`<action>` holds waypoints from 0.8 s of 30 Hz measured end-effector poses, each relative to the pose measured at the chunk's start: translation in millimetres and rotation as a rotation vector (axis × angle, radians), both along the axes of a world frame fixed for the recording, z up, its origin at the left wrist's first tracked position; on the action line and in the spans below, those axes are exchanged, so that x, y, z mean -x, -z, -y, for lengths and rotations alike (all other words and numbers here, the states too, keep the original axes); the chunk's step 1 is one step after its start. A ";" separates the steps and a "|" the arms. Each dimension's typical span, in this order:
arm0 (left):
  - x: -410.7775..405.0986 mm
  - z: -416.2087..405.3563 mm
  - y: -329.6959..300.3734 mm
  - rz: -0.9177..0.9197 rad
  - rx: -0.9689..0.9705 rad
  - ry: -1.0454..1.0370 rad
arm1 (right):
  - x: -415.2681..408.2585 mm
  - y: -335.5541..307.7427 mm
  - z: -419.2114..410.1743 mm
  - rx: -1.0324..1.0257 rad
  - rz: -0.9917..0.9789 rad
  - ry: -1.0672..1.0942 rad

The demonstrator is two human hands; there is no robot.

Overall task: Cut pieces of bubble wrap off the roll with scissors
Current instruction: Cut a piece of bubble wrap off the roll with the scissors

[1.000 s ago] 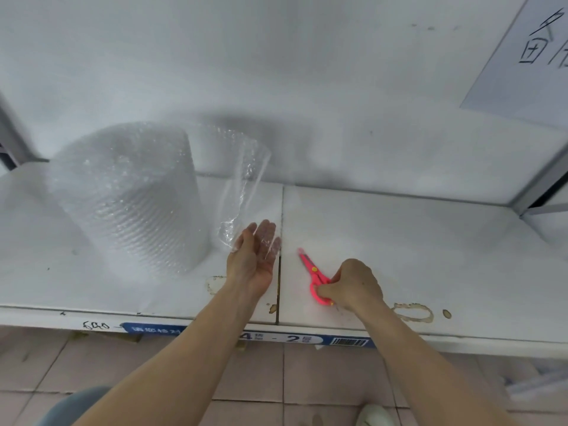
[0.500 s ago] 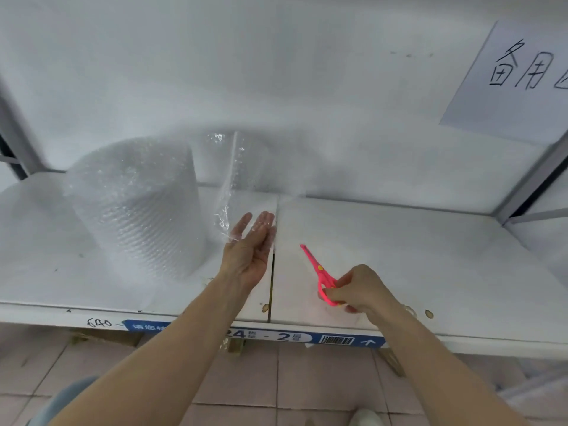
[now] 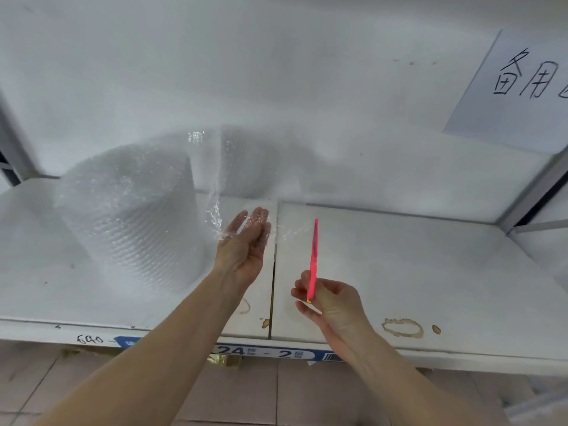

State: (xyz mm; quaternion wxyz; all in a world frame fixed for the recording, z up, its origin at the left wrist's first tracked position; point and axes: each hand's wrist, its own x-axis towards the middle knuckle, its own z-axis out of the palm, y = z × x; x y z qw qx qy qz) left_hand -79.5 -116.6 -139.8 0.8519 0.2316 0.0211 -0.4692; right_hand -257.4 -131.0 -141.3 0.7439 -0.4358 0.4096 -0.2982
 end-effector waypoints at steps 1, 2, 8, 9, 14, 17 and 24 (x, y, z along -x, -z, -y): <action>-0.9 0.3 0.9 0.002 -0.002 -0.001 | -2.2 0.4 1.5 0.006 0.010 -0.030; -2.0 0.4 1.5 0.005 -0.001 0.001 | -3.7 -0.6 2.7 0.011 0.033 -0.071; -4.1 1.1 0.6 -0.010 0.007 0.025 | -7.8 -8.6 7.4 -0.030 0.167 -0.190; -3.2 1.1 0.6 -0.012 0.012 0.030 | -9.6 -7.7 6.8 -0.050 0.141 -0.187; -3.7 -1.2 1.0 -0.024 0.027 0.029 | -16.0 1.4 -1.5 -0.076 0.037 -0.203; -4.3 -3.7 -0.9 -0.015 0.017 0.028 | -17.2 2.9 -8.6 0.012 -0.008 -0.257; -9.2 -3.9 -0.5 -0.014 0.028 0.029 | -16.5 11.4 -25.9 0.292 -0.192 -0.261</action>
